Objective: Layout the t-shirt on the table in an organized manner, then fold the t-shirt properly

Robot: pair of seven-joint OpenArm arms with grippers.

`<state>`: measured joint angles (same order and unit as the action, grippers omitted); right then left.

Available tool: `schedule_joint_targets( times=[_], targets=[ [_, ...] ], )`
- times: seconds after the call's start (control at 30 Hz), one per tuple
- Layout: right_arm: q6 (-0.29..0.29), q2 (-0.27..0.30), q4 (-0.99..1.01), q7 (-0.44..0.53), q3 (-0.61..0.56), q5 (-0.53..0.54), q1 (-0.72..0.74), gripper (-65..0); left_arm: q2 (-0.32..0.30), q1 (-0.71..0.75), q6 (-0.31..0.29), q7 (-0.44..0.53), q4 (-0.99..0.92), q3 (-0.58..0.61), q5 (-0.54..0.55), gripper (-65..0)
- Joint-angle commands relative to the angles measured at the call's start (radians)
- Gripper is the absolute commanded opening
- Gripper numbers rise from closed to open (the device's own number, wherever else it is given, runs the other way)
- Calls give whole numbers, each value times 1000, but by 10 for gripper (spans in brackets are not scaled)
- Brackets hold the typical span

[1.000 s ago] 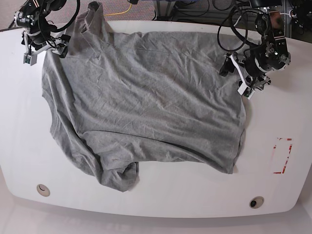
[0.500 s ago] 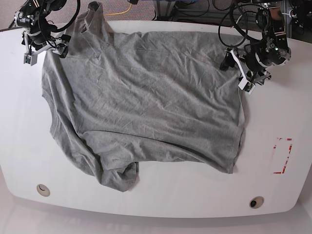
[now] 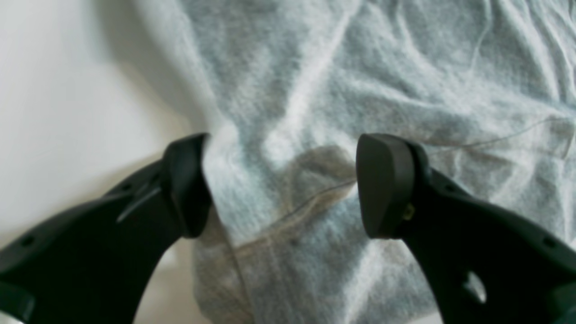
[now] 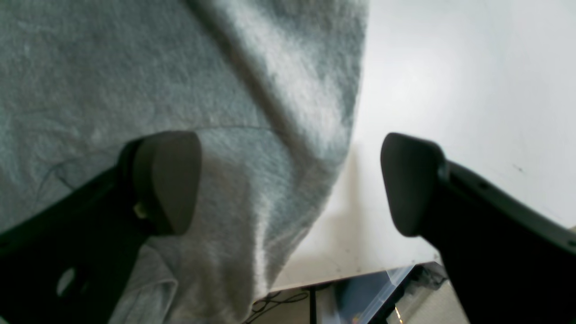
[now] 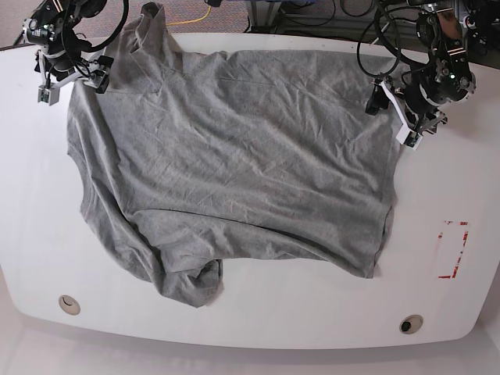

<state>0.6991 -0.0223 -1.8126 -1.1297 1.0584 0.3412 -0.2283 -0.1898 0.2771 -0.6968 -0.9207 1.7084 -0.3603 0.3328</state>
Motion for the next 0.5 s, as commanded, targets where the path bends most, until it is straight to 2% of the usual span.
schedule_joint_targets(
  times=[0.0, 0.47],
  targets=[
    [-1, 14, -17, 17, 3, 9, 2, -51, -10, 4, -1, 16, 18, -6, 12, -210],
    [-1, 12, -17, 17, 3, 11, 2, -51, -23, 18, -1, 16, 17, -1, 12, -210]
  ],
)
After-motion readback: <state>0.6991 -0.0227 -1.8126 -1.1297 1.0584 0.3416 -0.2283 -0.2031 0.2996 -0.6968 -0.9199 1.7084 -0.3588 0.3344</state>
